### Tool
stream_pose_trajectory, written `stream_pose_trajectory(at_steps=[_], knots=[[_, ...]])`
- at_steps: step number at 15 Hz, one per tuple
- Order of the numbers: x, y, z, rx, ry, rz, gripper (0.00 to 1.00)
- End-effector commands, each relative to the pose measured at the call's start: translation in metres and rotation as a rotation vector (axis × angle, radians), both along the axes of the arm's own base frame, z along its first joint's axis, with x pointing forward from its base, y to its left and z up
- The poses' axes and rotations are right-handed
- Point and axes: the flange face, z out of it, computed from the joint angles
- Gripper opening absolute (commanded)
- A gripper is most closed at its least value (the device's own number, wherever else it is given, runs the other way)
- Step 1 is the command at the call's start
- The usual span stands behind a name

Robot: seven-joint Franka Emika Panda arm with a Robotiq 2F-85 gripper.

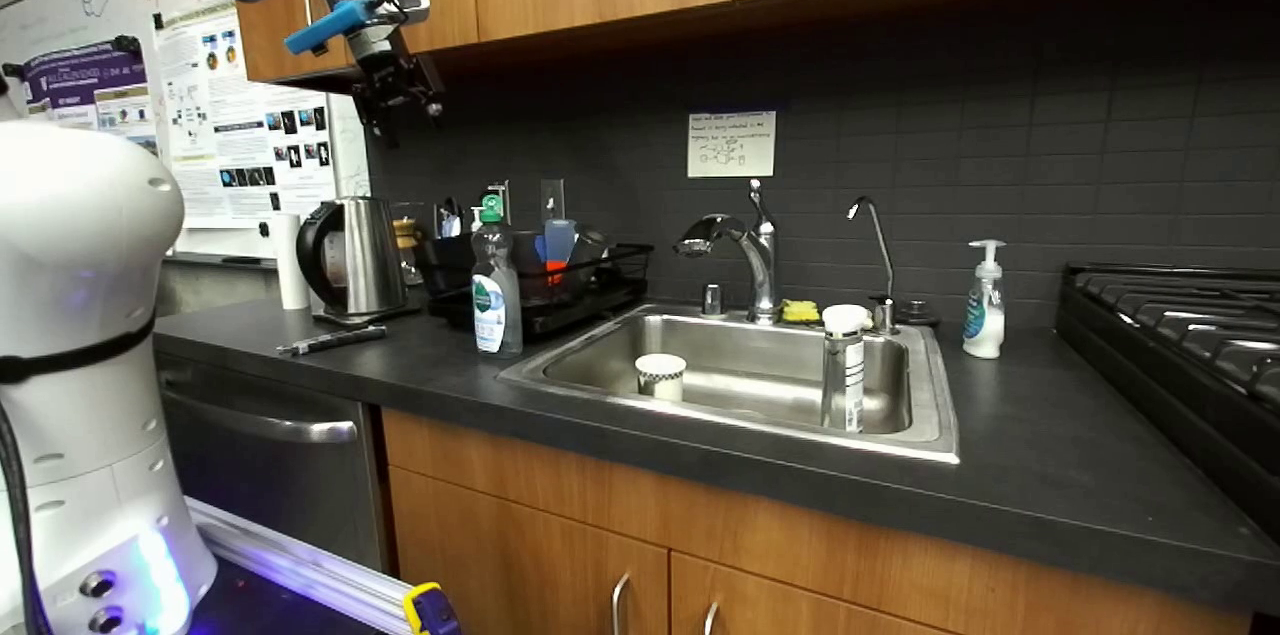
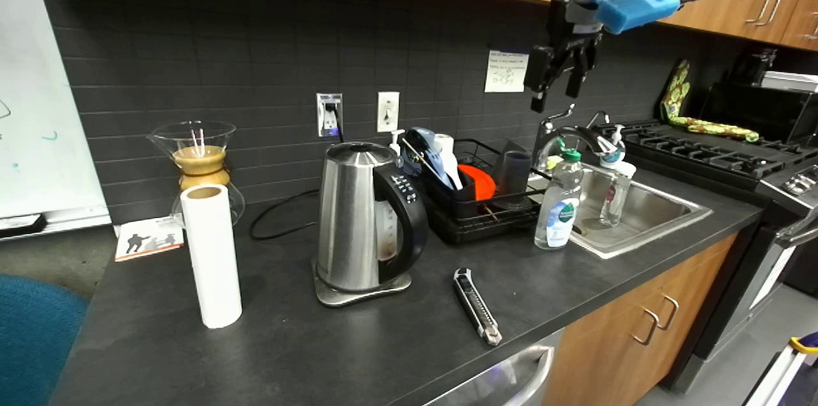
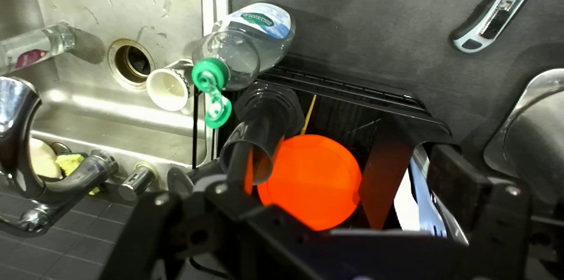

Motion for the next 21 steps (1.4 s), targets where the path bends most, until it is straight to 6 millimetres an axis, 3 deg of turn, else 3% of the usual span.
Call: stream_pose_trajectory(at_steps=[1,9,14,21], knots=[[0.009,0.01,-0.006,0.032,-0.022,-0.025,1.0],[0.028,0.021,-0.017,0.131,-0.058,0.112,1.0],[0.026,0.011,-0.031,0.219,-0.027,0.273,1.0],[0.029,0.0,-0.043,0.196,-0.083,0.489,1.0]])
